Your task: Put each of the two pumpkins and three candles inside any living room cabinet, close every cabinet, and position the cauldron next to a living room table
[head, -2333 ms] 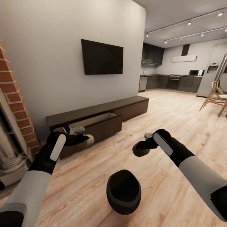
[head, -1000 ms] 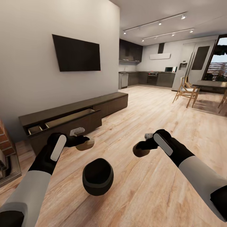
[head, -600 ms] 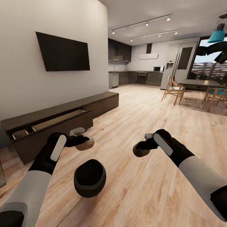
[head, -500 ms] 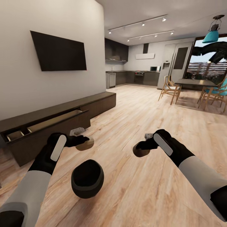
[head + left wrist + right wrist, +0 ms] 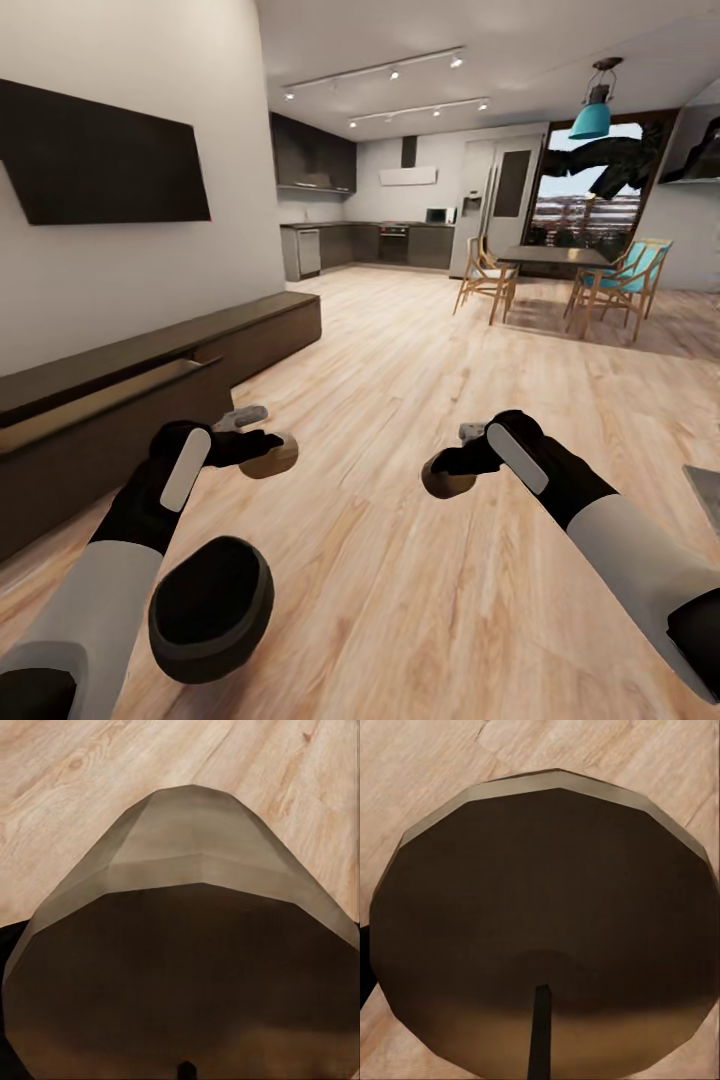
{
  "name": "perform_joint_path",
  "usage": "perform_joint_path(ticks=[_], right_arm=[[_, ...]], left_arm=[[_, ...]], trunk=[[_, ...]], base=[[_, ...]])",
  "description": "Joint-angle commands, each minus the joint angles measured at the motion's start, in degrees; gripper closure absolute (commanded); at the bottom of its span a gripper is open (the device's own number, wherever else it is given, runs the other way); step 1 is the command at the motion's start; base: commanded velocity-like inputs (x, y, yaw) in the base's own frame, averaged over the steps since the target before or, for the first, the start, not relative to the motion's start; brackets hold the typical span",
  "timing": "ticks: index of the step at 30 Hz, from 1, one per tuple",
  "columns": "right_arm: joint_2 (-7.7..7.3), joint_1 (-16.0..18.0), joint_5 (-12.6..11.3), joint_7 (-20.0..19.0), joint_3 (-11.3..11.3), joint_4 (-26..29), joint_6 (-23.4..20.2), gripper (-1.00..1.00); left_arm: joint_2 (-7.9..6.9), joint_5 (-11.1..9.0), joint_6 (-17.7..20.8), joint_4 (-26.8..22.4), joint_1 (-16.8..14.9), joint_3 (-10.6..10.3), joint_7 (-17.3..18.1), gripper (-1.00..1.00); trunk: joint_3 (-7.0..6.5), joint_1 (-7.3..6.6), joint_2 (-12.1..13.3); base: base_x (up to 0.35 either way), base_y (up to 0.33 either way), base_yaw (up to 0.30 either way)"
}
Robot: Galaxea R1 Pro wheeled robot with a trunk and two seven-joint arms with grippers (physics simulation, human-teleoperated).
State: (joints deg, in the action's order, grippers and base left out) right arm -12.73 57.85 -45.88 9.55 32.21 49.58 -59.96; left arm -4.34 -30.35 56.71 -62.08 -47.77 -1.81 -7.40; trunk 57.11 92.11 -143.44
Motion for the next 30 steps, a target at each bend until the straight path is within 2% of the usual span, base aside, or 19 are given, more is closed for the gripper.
perform_joint_path(ticks=[1, 6, 18, 30], right_arm=[[-0.04, 0.1, -0.8, 0.6, 0.3, 0.1, 0.0, 1.00], [-0.02, 0.1, -0.8, 0.6, 0.3, 0.1, 0.0, 1.00], [-0.03, 0.1, -0.8, 0.6, 0.3, 0.1, 0.0, 1.00], [-0.04, 0.1, -0.8, 0.6, 0.3, 0.1, 0.0, 1.00]], left_arm=[[-0.05, -0.7, 0.2, -0.1, 0.0, -0.1, -0.6, 1.00], [-0.05, -0.7, 0.2, -0.1, 0.0, -0.1, -0.7, 1.00], [-0.05, -0.7, 0.2, -0.1, 0.0, -0.1, -0.7, 1.00], [-0.05, -0.7, 0.2, -0.1, 0.0, -0.1, -0.8, 1.00]], trunk=[[0.07, 0.01, 0.0], [0.08, 0.01, 0.0], [0.08, 0.01, 0.0], [0.08, 0.01, 0.0]], base=[[0.156, -0.126, -0.097], [0.056, -0.041, -0.015], [0.208, -0.153, 0.000], [0.070, -0.003, -0.269]])
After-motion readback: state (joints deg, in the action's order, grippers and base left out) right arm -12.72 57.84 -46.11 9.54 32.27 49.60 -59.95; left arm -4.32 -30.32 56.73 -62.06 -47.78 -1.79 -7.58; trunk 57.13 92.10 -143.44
